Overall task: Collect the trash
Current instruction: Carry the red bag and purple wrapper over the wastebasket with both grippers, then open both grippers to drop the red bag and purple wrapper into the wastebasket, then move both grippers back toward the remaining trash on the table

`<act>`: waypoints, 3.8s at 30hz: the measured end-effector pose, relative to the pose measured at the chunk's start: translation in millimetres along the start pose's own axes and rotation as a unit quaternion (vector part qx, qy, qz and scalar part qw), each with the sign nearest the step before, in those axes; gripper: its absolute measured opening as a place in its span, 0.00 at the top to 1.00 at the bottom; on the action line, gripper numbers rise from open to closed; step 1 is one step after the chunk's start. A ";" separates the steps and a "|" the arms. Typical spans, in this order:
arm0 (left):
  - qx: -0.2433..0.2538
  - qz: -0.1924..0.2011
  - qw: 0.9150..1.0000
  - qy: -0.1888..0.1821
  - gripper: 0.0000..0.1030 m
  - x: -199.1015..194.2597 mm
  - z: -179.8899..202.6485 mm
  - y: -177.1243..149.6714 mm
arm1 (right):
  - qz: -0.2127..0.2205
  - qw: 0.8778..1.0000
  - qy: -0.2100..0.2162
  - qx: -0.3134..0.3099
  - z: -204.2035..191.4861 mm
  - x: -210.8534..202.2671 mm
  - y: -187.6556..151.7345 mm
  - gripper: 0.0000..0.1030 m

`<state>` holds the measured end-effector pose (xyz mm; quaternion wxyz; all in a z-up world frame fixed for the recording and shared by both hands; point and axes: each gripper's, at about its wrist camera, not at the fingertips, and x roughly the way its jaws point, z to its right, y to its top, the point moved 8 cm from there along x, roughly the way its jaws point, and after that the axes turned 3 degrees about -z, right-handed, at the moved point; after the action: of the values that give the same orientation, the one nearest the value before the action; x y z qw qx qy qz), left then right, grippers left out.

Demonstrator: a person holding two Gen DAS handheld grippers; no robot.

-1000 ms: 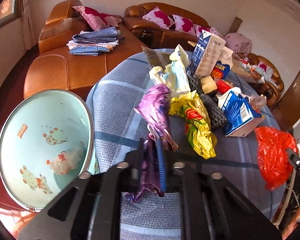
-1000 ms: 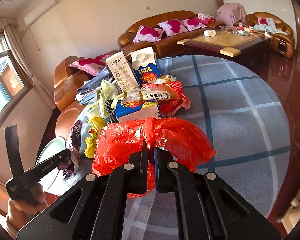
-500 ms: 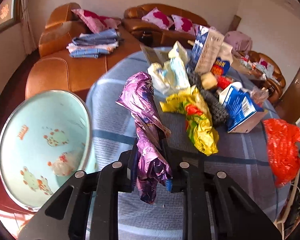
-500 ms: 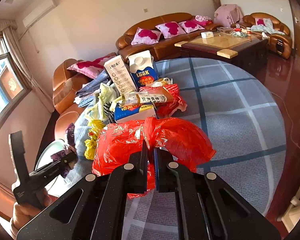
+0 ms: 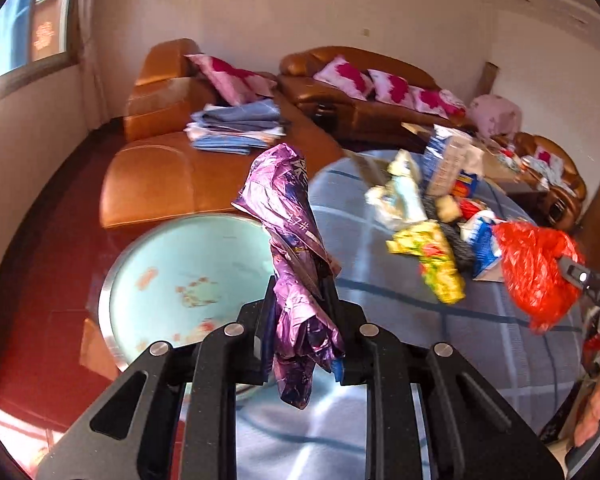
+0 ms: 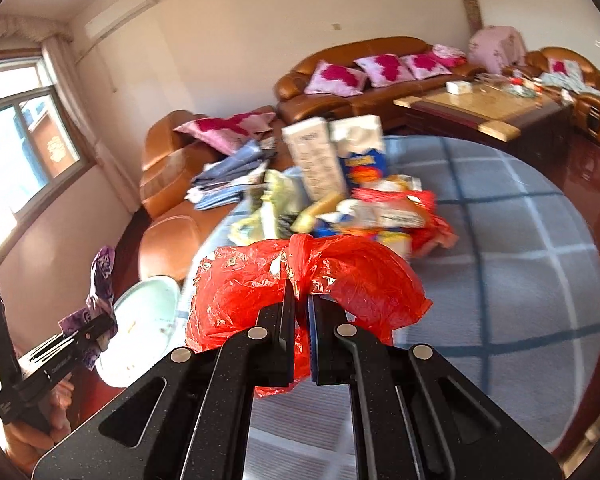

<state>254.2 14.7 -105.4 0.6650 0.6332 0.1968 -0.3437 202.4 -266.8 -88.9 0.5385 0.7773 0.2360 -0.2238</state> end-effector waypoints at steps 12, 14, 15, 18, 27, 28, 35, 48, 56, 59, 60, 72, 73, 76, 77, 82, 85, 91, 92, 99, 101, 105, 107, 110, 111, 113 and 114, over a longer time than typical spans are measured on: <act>-0.050 0.005 0.997 0.065 0.80 -21.8 -86.9 -11.3 | -0.016 0.995 0.073 -0.072 -111.0 38.0 0.5 0.94; -0.050 0.001 0.997 0.066 0.80 -19.2 -90.0 -13.7 | -0.021 0.993 0.078 -0.082 -126.6 47.5 -1.7 0.94; -0.050 0.000 0.997 0.065 0.80 -17.8 -91.0 -15.1 | -0.023 0.993 0.078 -0.087 -133.2 52.7 -3.3 0.94; -0.054 -0.008 0.997 0.062 0.80 -10.7 -95.5 -20.0 | -0.033 0.991 0.081 -0.098 -148.9 66.1 -8.8 0.94; -0.056 -0.032 0.997 0.051 0.80 9.2 -97.8 -29.9 | -0.058 0.987 0.081 -0.125 -180.9 102.4 -23.2 0.94; -0.057 -0.034 0.997 0.051 0.80 11.5 -98.5 -30.5 | -0.060 0.986 0.080 -0.131 -184.5 106.3 -24.8 0.94; -0.062 -0.049 0.995 0.053 0.80 20.9 -104.5 -36.7 | -0.079 0.982 0.077 -0.151 -198.5 131.9 -34.2 0.94; -0.069 -0.077 0.993 0.054 0.78 38.7 -115.1 -45.8 | -0.117 0.974 0.097 -0.167 -217.1 169.0 -49.1 0.75; -0.070 -0.078 0.993 0.059 0.77 39.6 -116.6 -47.1 | -0.107 0.977 0.113 -0.143 -210.8 160.4 -39.6 0.59; -0.068 -0.079 0.993 0.060 0.74 39.9 -113.1 -48.0 | -0.098 0.979 0.115 -0.139 -208.6 153.2 -34.9 0.54; -0.067 -0.078 0.993 0.061 0.73 39.4 -112.2 -47.6 | -0.095 0.979 0.118 -0.135 -207.8 150.4 -33.1 0.53; -0.066 -0.056 0.991 0.101 0.39 23.6 -117.4 -38.5 | -0.062 0.985 0.119 -0.111 -187.1 114.7 -20.8 0.53; -0.067 -0.053 0.991 0.106 0.38 21.0 -118.1 -37.8 | -0.059 0.985 0.117 -0.109 -184.2 111.6 -20.3 0.52; -0.078 -0.039 0.989 0.117 0.31 8.8 -121.4 -32.8 | -0.053 0.987 0.114 -0.103 -178.7 105.8 -18.8 0.49; -0.085 -0.031 0.988 0.122 0.27 2.9 -123.7 -32.3 | -0.052 0.987 0.112 -0.103 -178.0 104.3 -19.2 0.49; -0.098 -0.015 0.984 0.145 0.23 -17.8 -133.1 -33.5 | -0.053 0.987 0.115 -0.095 -175.4 98.5 -19.5 0.49; -0.106 -0.012 0.983 0.151 0.23 -26.5 -136.1 -33.6 | -0.051 0.988 0.116 -0.092 -174.0 93.4 -18.8 0.49; -0.101 0.004 0.983 0.154 0.22 -43.4 -130.2 -29.1 | -0.041 0.988 0.120 -0.089 -173.3 82.6 -16.9 0.49; -0.102 0.005 0.983 0.153 0.22 -45.2 -129.3 -29.2 | -0.040 0.988 0.120 -0.090 -173.3 80.7 -16.3 0.49; -0.097 0.003 0.985 0.140 0.19 -40.5 -115.4 -27.8 | -0.015 0.991 0.101 -0.089 -154.0 59.5 -7.6 0.48; -0.091 -0.003 0.987 0.132 0.19 -33.5 -107.8 -28.2 | -0.007 0.993 0.085 -0.078 -137.9 54.2 -2.6 0.48; -0.079 -0.013 0.991 0.111 0.19 -18.9 -88.4 -27.8 | 0.005 0.997 0.051 -0.062 -103.9 46.4 2.5 0.46; -0.072 -0.017 0.992 0.101 0.19 -12.4 -75.4 -28.7 | 0.008 0.998 0.039 -0.051 -87.0 43.1 3.3 0.45; -0.061 -0.024 0.994 0.085 0.19 -3.5 -57.6 -29.2 | 0.010 0.999 0.019 -0.040 -63.2 39.1 0.5 0.44; -0.056 -0.026 0.995 0.081 0.19 -0.6 -51.2 -28.5 | 0.010 0.999 0.012 -0.035 -53.8 37.3 -0.8 0.44; -0.050 -0.028 0.996 0.073 0.19 4.2 -40.2 -28.5 | 0.011 1.000 0.006 -0.028 -42.0 34.5 -2.4 0.42; -0.046 -0.030 0.996 0.067 0.19 7.2 -33.4 -27.9 | 0.012 1.000 0.001 -0.023 -33.8 32.1 -3.3 0.41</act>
<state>245.2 46.9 -134.2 0.6682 0.6172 0.2751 -0.3112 228.9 -229.9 -99.8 0.5584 0.7679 0.2323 -0.2109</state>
